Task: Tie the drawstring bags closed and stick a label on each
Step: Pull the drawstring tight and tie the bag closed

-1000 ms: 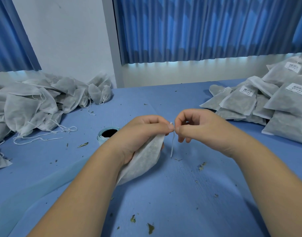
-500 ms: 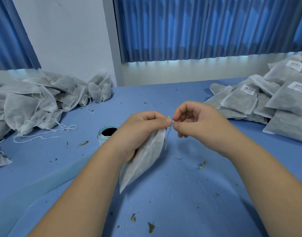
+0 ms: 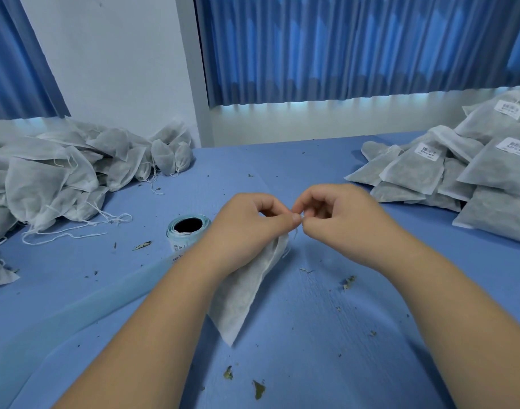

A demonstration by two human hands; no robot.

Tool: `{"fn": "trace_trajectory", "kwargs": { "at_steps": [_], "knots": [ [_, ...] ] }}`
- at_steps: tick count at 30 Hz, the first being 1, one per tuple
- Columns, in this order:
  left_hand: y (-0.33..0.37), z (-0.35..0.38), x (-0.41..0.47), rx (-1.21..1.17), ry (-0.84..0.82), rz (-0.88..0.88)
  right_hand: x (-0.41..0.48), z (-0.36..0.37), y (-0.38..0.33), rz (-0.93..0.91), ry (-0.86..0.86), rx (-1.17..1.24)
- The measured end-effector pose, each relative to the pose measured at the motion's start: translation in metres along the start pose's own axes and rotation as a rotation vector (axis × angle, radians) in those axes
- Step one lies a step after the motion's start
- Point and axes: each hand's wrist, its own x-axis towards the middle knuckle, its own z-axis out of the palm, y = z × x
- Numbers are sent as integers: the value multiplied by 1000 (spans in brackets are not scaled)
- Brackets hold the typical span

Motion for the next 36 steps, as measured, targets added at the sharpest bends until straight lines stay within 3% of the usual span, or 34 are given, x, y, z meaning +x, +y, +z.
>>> {"fn": "trace_trajectory", "kwargs": {
  "at_steps": [6, 11, 21, 29, 36],
  "knots": [
    [0, 6, 1, 199, 61, 45, 1, 1, 2, 63, -15, -90],
    [2, 6, 0, 184, 112, 83, 2, 0, 2, 115, -41, -48],
    [4, -1, 0, -68, 46, -35, 1, -5, 0, 199, -78, 152],
    [9, -5, -3, -380, -90, -190, 0, -5, -2, 186, -64, 151],
    [8, -7, -1, -443, -220, -257, 0, -4, -2, 154, -58, 145]
  ]
}}
